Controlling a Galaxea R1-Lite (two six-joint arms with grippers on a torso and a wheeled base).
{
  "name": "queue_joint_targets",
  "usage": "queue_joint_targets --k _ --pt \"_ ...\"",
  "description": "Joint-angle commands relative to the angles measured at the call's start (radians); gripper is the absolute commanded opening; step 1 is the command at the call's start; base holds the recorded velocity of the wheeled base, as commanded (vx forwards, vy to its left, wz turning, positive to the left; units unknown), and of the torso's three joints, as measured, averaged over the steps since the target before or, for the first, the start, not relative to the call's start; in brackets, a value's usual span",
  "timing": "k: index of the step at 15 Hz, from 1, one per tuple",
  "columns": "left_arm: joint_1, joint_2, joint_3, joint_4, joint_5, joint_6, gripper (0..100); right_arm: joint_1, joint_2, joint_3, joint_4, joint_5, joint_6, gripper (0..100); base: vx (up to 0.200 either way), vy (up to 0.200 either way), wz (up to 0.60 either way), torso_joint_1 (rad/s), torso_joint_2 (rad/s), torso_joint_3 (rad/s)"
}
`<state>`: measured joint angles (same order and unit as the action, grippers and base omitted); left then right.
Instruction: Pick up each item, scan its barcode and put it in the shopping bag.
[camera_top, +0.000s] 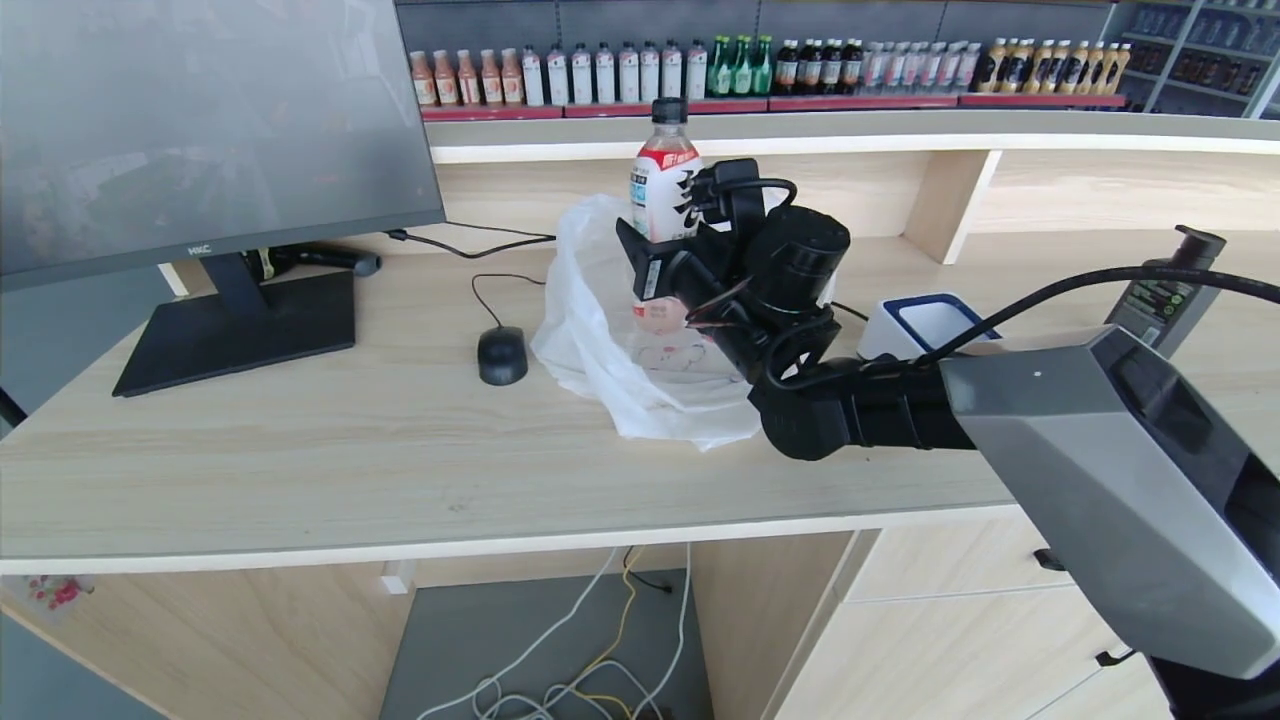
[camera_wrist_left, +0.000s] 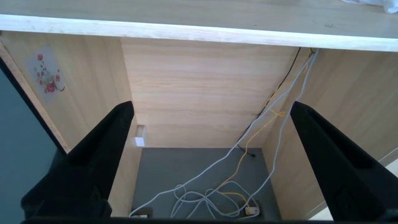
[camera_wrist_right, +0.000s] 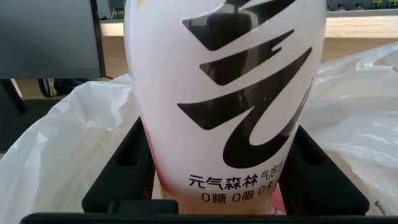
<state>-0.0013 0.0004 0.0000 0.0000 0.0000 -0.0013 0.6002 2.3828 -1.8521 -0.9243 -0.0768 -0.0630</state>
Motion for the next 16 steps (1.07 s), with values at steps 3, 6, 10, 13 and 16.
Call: queue_joint_targets --k 3,6,10,13,16 --pt "0.001 0.000 0.000 0.000 0.000 0.000 100 0.000 0.024 -0.010 0.004 0.000 -0.001 0 0.000 0.000 0.00 0.000 0.00 0.000" --pt "0.000 0.000 0.000 0.000 0.000 0.000 100 0.000 0.035 -0.010 0.002 0.000 -0.001 0 0.000 0.000 0.00 0.000 0.00 0.000" --pt "0.000 0.000 0.000 0.000 0.000 0.000 100 0.001 0.044 -0.007 0.001 -0.001 -0.001 0 0.000 0.000 0.00 0.000 0.00 0.000" --pt "0.001 0.000 0.000 0.000 0.000 0.000 100 0.000 0.049 0.001 0.001 -0.006 -0.001 0 0.000 0.000 0.00 0.000 0.00 0.000" --pt "0.001 0.000 0.000 0.000 0.000 0.000 100 -0.005 0.050 0.001 0.001 -0.006 -0.003 0 0.000 0.000 0.00 0.000 0.00 0.000"
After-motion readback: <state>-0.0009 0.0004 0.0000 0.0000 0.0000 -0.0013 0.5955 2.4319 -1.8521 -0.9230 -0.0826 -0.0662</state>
